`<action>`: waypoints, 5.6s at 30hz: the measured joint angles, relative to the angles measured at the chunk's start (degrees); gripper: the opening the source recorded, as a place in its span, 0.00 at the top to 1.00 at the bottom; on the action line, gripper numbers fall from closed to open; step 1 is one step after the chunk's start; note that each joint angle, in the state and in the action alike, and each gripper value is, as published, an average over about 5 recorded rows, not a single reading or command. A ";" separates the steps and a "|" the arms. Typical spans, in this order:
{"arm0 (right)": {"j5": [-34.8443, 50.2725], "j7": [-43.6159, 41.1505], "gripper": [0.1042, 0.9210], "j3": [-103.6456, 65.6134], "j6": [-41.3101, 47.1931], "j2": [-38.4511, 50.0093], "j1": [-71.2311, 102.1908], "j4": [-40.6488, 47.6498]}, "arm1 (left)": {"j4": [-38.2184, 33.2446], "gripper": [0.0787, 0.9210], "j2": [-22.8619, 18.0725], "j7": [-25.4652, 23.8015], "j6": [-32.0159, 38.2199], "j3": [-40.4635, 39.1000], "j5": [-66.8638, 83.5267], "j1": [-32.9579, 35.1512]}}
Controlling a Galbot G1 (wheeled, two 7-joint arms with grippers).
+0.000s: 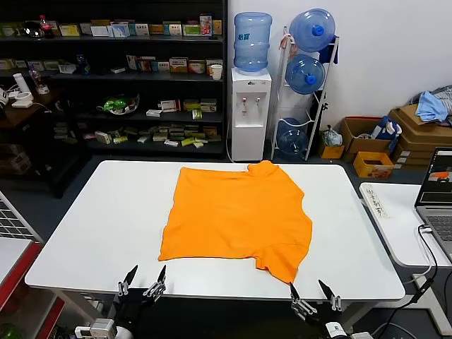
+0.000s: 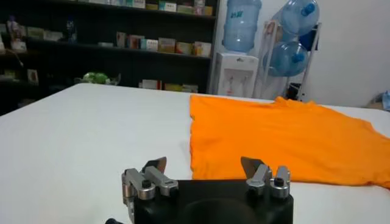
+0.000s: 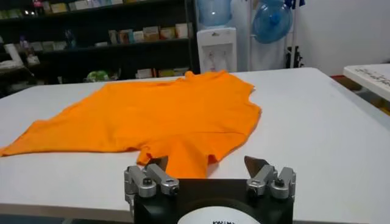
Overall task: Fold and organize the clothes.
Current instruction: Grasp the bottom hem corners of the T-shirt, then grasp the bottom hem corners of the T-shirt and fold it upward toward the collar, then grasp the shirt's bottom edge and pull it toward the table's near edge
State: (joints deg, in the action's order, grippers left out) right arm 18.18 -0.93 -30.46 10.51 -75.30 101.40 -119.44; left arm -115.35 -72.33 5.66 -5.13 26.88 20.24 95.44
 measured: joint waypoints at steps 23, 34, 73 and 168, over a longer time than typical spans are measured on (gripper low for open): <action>2.40 4.70 0.12 5.15 12.00 1.88 -15.00 6.39 | 6.71 0.12 4.89 2.42 -11.19 -2.71 9.03 -12.36; 2.33 5.38 0.33 6.41 14.26 1.89 -16.86 8.32 | 8.19 0.12 5.67 2.49 -13.61 -3.54 9.39 -13.90; 4.27 9.21 0.98 4.74 11.88 6.25 -5.23 -0.44 | 4.74 0.98 7.21 5.30 -10.93 -5.32 13.38 -9.80; 11.79 12.27 0.30 6.61 9.05 7.97 -26.06 17.97 | 20.33 0.13 8.38 3.68 -4.65 -13.22 13.19 -26.28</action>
State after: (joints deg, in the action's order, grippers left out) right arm 29.97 11.34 -23.84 19.56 -67.33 75.34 -101.47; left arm -95.02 -63.95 9.34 -9.78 13.66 33.43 69.15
